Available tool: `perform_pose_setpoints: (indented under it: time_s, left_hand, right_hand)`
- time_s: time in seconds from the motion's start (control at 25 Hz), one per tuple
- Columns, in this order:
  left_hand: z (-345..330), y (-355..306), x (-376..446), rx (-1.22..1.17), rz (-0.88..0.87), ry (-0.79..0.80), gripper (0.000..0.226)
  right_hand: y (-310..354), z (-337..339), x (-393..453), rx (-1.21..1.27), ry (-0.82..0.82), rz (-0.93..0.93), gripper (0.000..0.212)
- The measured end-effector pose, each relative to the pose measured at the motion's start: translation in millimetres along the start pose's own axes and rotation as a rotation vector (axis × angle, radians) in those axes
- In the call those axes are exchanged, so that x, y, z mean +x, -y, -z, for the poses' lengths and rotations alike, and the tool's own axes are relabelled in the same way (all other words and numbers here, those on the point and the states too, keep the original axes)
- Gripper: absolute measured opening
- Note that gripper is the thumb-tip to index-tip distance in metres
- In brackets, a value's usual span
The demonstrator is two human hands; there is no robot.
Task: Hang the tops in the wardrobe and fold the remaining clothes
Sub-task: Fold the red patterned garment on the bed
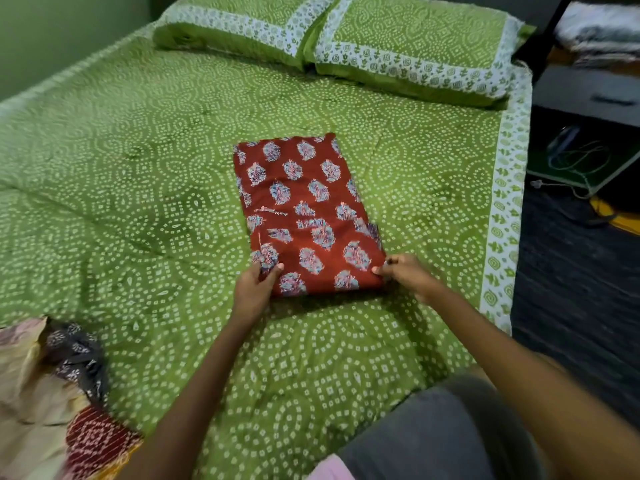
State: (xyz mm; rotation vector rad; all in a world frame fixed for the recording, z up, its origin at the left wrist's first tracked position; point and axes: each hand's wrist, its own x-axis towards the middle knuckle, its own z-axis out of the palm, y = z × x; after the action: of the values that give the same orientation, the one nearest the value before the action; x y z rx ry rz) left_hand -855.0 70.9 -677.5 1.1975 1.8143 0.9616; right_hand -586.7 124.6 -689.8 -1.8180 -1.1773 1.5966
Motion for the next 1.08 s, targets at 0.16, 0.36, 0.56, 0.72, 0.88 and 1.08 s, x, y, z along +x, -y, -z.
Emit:
perform_pose_setpoints:
  time_s: [0.16,0.36,0.56,0.72,0.88,1.08]
  left_hand:
    - [45,32,-41,0.104,0.163,0.288,0.014]
    - [38,27,-35,0.16,0.239,0.192,0.024]
    - [29,0,-10,0.55,0.222,0.005,0.05]
    - [18,9,6,0.438,0.276,0.081,0.043]
    - [9,15,12,0.226,0.079,-0.025,0.027]
    - [8,8,21,0.197,-0.22,-0.115,0.035]
  right_hand:
    - [-40,-23,-59,0.024,0.136,-0.081,0.019]
    - [-35,-28,-52,-0.002,-0.015,0.026,0.018]
    - [-13,-42,-27,-0.157,-0.16,0.097,0.037]
    - [-13,-48,-11,-0.08,-0.132,0.006,0.023]
    - [-13,-52,-8,-0.314,-0.148,0.114,0.03]
    - [-13,-53,-10,-0.036,-0.344,0.268,0.027]
